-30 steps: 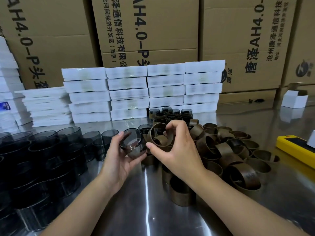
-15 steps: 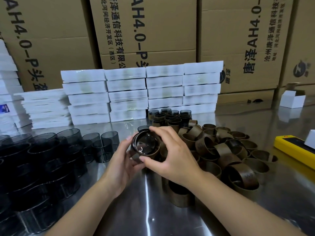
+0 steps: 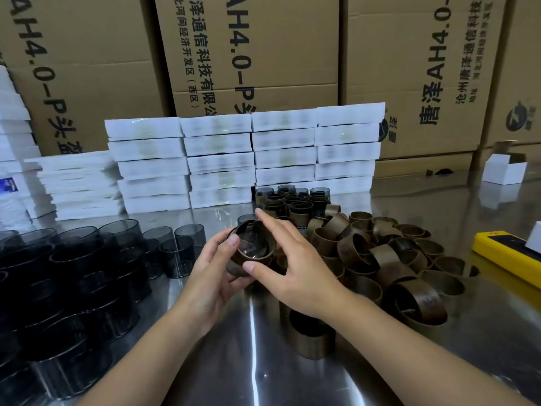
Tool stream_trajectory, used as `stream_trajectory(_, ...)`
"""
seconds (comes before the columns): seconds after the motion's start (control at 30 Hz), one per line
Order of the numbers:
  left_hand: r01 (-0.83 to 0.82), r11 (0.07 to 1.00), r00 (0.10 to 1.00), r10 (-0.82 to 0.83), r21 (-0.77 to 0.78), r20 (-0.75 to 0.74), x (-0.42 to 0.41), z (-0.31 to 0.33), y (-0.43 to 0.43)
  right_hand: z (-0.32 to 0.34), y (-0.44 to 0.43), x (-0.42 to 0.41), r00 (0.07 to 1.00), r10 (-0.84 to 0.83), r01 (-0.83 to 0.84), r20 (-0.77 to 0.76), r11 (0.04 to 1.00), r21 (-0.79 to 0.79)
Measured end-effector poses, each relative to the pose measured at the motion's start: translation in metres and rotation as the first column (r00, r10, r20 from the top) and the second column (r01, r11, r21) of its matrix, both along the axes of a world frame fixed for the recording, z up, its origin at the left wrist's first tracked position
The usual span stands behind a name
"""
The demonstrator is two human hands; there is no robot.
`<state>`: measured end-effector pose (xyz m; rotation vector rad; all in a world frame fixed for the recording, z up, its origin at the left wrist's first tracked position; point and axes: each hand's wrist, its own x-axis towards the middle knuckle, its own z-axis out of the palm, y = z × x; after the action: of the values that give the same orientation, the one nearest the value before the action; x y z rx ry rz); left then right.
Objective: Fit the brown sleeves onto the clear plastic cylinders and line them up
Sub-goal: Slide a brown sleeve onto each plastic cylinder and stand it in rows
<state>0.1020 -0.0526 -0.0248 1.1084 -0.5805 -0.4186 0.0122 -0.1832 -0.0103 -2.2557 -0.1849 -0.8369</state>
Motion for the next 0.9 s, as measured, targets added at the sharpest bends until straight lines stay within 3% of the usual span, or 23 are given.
stream_trajectory(0.13, 0.057, 0.998, 0.998, -0.057, 0.005, 0.012, -0.0001, -0.0009, -0.0005, 0.0014, -0.0014, -0.0007, 0.989, -0.114, 0.121, 0.092, 0.989, -0.079)
stream_trajectory(0.23, 0.082, 0.996, 0.997, -0.082, -0.045, -0.001, 0.0009, -0.0032, -0.0019, 0.0025, -0.0015, -0.0022, 0.985, -0.080, 0.098, 0.152, 0.988, -0.118)
stream_trajectory(0.37, 0.071, 0.994, 0.997, -0.072, -0.086, -0.005, 0.0019, -0.0026, -0.0029, 0.0021, -0.0014, -0.0022, 0.987, -0.042, 0.060, 0.155, 0.992, -0.113)
stream_trajectory(0.57, 0.041, 0.998, 0.997, -0.044, -0.045, -0.062, 0.0041, -0.0034, -0.0026, 0.0027, -0.0043, -0.0003, 0.954, -0.130, 0.158, 0.271, 0.984, -0.083)
stream_trajectory(0.77, 0.048, 0.998, 0.996, -0.051, -0.032, -0.072, 0.0045, -0.0019, -0.0013, 0.0047, -0.0009, -0.0041, 0.985, -0.108, 0.113, 0.138, 0.993, -0.030)
stream_trajectory(0.9, 0.060, 0.996, 0.996, -0.064, -0.059, -0.067, 0.0049, -0.0015, -0.0010, 0.0069, 0.0009, -0.0071, 0.992, -0.113, 0.118, 0.055, 0.988, -0.100)
